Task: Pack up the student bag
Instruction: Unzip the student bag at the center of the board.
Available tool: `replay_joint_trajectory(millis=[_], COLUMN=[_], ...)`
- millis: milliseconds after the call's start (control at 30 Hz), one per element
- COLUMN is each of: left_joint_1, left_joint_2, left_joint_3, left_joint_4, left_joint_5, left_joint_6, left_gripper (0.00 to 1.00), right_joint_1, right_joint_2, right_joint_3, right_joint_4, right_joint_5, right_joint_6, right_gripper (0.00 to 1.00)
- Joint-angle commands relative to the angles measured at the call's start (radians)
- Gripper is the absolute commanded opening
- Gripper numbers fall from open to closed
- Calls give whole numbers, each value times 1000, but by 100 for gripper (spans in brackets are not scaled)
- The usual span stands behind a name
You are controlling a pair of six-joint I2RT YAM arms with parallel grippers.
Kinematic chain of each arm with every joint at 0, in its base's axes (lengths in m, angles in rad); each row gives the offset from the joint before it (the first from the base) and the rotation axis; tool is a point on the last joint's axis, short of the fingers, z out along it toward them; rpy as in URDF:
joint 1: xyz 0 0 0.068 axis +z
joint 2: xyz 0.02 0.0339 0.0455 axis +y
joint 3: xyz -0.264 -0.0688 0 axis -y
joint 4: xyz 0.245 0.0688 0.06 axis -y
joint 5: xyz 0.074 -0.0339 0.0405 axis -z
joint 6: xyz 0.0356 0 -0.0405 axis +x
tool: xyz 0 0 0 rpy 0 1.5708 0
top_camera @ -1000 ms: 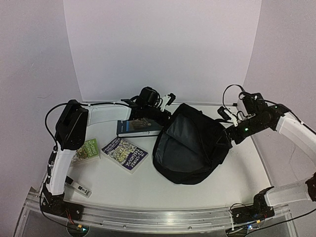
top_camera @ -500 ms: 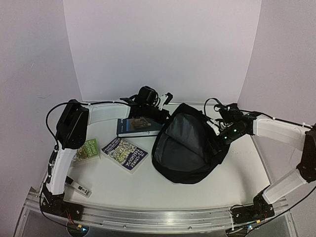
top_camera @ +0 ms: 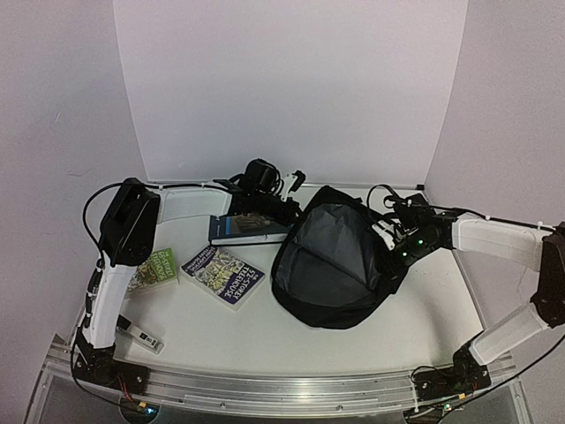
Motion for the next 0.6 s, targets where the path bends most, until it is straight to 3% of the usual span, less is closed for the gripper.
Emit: replay_joint_trajectory(millis=[0,133,267,567], left_joint_1=[25,49,54,54], left_joint_2=[-109,-191,-187,81], left_joint_3=[-38,-138,-118,256], left_joint_4=[12,18,-11,-192], left_joint_5=[6,-10,-7,59], left_joint_6=[-12,8,25,7], left_gripper=[0,0,0,0], right_joint_1=[-15,-32,-62,-230], right_joint_2=[-108,-258,-252,121], right_joint_3=[4,-19,-10,196], right_joint_4=[-90,-207,-263,-255], right_joint_5=[-105,-60,-91,-122], right_joint_6=[-36,-100,-145,-118], right_gripper=[0,0,0,0])
